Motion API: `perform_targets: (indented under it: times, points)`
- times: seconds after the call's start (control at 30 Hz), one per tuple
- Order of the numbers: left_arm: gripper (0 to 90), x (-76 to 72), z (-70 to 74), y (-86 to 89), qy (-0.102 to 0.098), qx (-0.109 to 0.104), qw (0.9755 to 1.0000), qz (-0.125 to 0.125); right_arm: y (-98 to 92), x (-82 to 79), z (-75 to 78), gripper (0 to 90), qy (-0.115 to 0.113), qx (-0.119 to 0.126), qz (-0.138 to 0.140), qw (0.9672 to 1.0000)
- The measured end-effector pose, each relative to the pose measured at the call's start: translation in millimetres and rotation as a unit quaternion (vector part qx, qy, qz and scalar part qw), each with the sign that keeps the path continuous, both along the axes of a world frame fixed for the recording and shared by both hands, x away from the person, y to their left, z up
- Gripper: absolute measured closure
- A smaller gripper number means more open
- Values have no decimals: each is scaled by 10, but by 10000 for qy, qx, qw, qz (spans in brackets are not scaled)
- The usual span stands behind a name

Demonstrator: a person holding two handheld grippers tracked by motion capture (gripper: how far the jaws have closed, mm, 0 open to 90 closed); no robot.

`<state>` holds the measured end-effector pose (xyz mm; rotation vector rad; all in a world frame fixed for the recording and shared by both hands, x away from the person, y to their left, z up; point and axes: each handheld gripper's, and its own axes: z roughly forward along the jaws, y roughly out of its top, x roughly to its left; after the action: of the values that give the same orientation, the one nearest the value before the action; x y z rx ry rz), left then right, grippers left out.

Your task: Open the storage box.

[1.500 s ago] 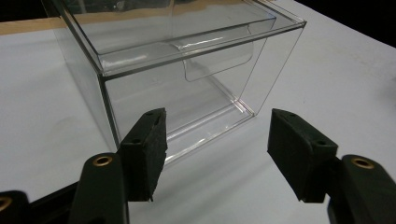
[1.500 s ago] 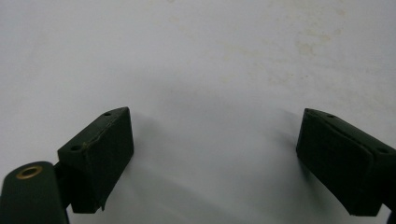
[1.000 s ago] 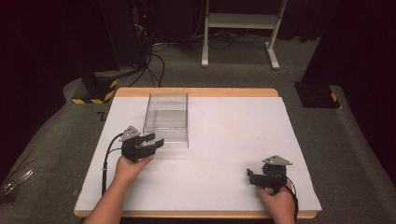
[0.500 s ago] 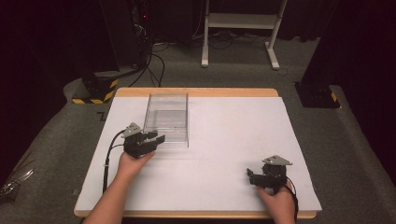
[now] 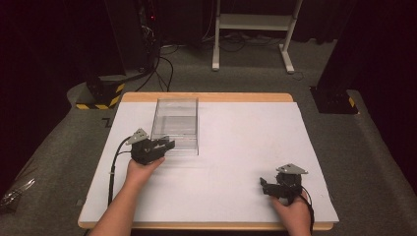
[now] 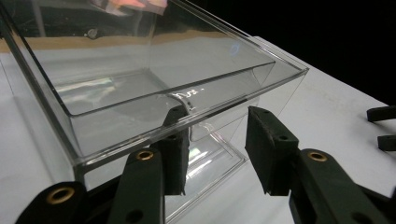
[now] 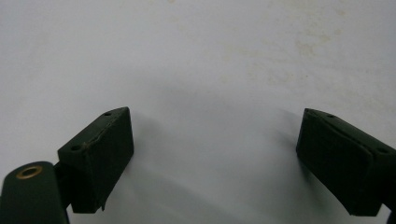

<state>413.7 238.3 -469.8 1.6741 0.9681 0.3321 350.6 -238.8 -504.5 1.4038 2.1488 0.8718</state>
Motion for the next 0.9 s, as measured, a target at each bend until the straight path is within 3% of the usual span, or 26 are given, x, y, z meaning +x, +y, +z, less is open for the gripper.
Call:
perform_targets:
  times: [0.3, 0.4, 0.6, 0.9]
  points:
    - [718, 17, -39, 37, -54, -55, 10000, -7, 0, -1, 0, 109, -1, -1, 0, 10000]
    - [739, 25, -61, 70, 11, -237, 9997, -92, 0, -1, 0, 109, -2, -1, -1, 10000]
    - [768, 17, -95, 115, -56, -364, 9991, -206, 0, -2, 1, 109, 3, -8, 0, 10000]
    - [783, -19, -115, 143, -152, -378, 9987, -299, 1, -2, 0, 110, -6, -2, 0, 10000]
